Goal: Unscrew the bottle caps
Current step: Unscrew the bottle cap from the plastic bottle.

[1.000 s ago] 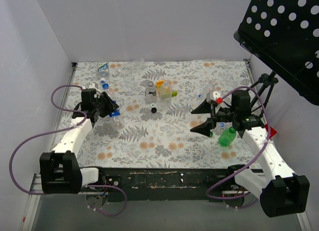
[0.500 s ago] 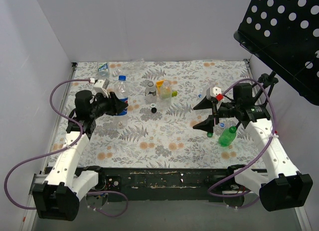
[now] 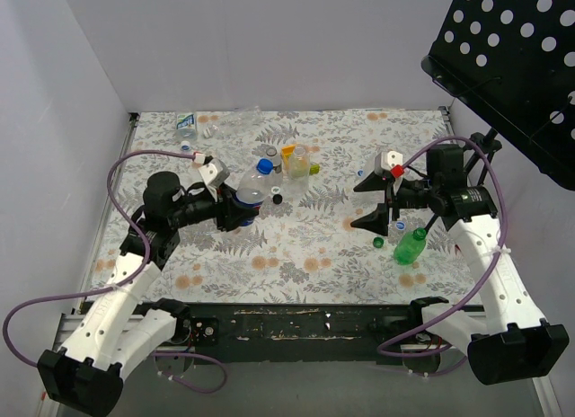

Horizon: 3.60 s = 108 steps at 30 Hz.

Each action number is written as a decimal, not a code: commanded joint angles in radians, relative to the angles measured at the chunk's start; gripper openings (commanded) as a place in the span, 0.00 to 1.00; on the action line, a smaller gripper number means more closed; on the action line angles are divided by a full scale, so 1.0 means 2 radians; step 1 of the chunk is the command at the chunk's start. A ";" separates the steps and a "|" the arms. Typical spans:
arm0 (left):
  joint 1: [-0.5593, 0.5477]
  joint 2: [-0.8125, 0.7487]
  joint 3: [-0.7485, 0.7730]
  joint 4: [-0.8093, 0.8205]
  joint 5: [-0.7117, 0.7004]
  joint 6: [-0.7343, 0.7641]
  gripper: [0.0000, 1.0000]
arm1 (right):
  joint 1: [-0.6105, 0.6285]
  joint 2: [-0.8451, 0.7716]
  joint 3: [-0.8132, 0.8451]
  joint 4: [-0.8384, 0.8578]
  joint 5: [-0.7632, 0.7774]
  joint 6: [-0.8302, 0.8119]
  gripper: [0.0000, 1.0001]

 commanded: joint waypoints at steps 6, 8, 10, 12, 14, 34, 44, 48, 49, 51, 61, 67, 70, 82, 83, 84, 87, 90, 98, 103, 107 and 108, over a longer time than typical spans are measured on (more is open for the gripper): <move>-0.054 0.033 0.035 -0.036 0.044 0.045 0.09 | -0.002 0.003 0.047 -0.036 -0.026 0.001 0.98; -0.065 0.039 0.038 -0.044 0.038 0.050 0.09 | -0.002 0.002 0.049 -0.036 -0.026 0.001 0.98; -0.074 0.041 0.042 -0.051 0.031 0.055 0.09 | -0.002 0.002 0.049 -0.036 -0.026 0.001 0.98; -0.080 0.043 0.042 -0.055 0.025 0.058 0.09 | -0.002 0.002 0.049 -0.036 -0.029 0.003 0.98; -0.087 0.045 0.041 -0.057 0.021 0.060 0.09 | -0.002 0.002 0.049 -0.038 -0.031 0.003 0.98; -0.166 0.092 0.042 -0.076 0.001 0.081 0.07 | 0.033 0.054 0.057 -0.009 -0.076 0.091 0.93; -0.191 0.171 0.065 -0.084 -0.028 0.080 0.07 | 0.088 0.087 0.069 0.016 -0.018 0.141 0.86; -0.203 0.191 0.079 -0.097 -0.040 0.091 0.07 | 0.099 0.097 0.071 0.021 -0.008 0.153 0.82; -0.205 0.194 0.082 -0.099 -0.043 0.094 0.07 | 0.100 0.099 0.071 0.022 -0.007 0.155 0.81; -0.209 0.201 0.087 -0.106 -0.048 0.100 0.07 | 0.104 0.104 0.070 0.024 -0.005 0.160 0.76; -0.216 0.212 0.094 -0.123 -0.063 0.113 0.07 | 0.117 0.117 0.072 0.020 -0.003 0.164 0.47; -0.218 0.211 0.094 -0.133 -0.074 0.128 0.07 | 0.126 0.122 0.084 -0.048 -0.024 0.076 0.11; -0.217 0.207 0.093 -0.133 -0.058 0.133 0.07 | 0.135 0.126 0.090 -0.102 -0.024 -0.015 0.06; -0.210 0.230 0.089 -0.157 0.042 0.170 0.08 | 0.196 0.081 0.059 -0.138 0.122 -0.333 0.06; -0.209 0.229 0.089 -0.156 0.033 0.175 0.08 | 0.196 0.081 0.059 -0.133 0.127 -0.327 0.06; -0.209 0.227 0.087 -0.153 0.020 0.177 0.08 | 0.196 0.081 0.057 -0.128 0.128 -0.319 0.06; -0.209 0.225 0.078 -0.143 -0.027 0.182 0.09 | 0.196 0.075 0.038 -0.081 0.124 -0.246 0.08; -0.209 0.226 0.070 -0.138 -0.059 0.183 0.09 | 0.180 0.068 0.027 -0.029 0.116 -0.149 0.18; -0.212 0.199 0.068 -0.131 -0.106 0.182 0.08 | 0.114 0.053 0.032 0.010 0.012 -0.019 0.75; -0.215 0.169 0.058 -0.130 -0.135 0.182 0.08 | 0.084 0.035 0.025 0.011 -0.002 0.021 0.84; -0.219 0.146 0.048 -0.130 -0.176 0.188 0.08 | 0.075 0.018 0.011 0.014 0.003 0.052 0.86; -0.219 0.139 0.048 -0.130 -0.191 0.192 0.08 | 0.074 0.019 0.012 0.012 0.004 0.062 0.86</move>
